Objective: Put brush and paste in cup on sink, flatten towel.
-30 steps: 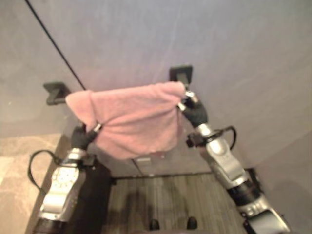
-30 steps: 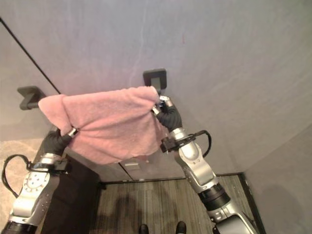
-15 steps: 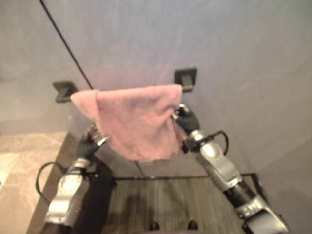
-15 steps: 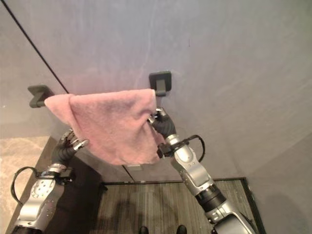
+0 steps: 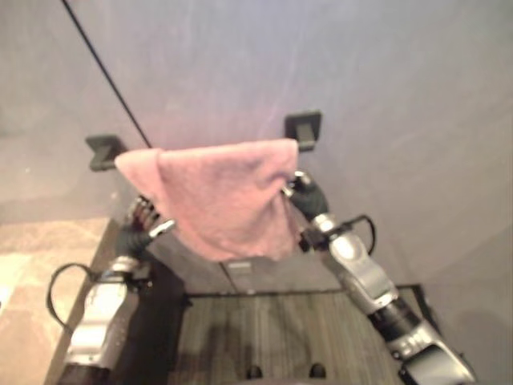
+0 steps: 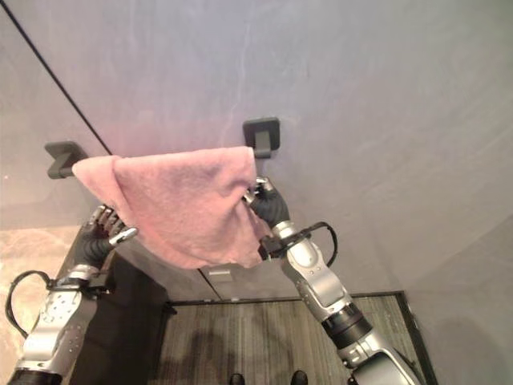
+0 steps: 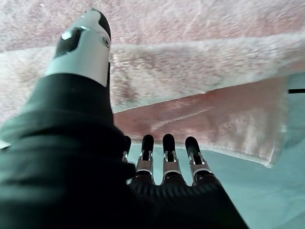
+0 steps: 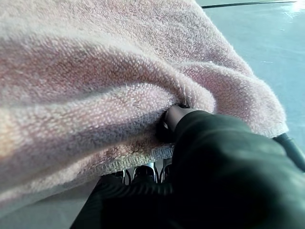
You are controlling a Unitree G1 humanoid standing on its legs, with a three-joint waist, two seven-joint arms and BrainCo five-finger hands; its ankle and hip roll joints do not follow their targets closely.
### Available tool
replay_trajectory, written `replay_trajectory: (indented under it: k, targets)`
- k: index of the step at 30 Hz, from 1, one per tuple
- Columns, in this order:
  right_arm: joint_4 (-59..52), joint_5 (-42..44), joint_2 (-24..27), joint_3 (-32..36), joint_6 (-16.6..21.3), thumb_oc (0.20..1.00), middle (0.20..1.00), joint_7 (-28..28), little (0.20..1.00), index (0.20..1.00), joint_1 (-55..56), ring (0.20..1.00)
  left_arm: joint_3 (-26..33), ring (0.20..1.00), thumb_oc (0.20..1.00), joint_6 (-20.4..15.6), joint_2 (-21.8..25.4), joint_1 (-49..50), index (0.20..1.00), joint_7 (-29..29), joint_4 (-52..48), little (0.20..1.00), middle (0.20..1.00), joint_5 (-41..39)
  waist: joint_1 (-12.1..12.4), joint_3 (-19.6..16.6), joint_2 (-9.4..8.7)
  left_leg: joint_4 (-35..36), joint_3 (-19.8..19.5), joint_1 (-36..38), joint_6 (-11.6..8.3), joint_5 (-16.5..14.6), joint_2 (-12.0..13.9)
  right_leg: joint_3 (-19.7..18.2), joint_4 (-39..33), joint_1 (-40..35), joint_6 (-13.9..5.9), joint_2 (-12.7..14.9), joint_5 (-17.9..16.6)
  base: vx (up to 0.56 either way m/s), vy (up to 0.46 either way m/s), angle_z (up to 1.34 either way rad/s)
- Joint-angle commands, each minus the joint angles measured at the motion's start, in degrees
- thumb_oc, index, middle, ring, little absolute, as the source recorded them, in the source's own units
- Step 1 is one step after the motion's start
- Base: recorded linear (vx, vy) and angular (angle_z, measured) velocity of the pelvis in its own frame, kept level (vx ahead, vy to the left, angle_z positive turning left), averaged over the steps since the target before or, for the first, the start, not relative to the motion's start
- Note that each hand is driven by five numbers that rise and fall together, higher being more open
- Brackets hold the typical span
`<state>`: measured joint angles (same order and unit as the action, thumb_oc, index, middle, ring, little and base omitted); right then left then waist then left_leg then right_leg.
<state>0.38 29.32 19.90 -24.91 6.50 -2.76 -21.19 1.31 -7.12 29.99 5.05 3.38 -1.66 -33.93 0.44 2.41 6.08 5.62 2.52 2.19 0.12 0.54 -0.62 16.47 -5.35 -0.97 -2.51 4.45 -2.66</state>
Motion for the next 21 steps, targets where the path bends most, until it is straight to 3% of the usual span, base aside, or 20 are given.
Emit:
replay_trajectory:
  k: [1, 21]
  targets:
    - [-0.8, 0.5, -3.5, 1.3, 3.0, 0.200, 0.200, 1.0, 0.200, 0.200, -3.0, 0.200, 2.2, 1.000, 1.000, -5.0, 6.6, -5.0, 1.000, 0.1, -1.9, 1.000, 1.000, -2.3, -0.2, -1.9, -3.61, -0.6, -1.0, -1.2, 0.84, -2.8, 0.1, 1.1, 0.4, -4.1, -2.15, 3.0, 4.4, 0.04, 0.008, -0.01]
    - [-0.7, -0.1, -3.1, 1.9, 3.4, 0.200, 0.200, 2.0, 0.200, 0.200, -2.7, 0.200, 6.8, 1.000, 1.000, -7.9, 8.9, -5.2, 1.000, 0.3, -10.9, 1.000, 1.000, -4.9, 0.6, -2.0, -4.41, -0.6, -0.6, -0.2, 1.00, -3.6, 0.4, 0.3, 0.5, -4.7, -2.20, 2.6, 5.3, 0.02, -0.004, -0.03]
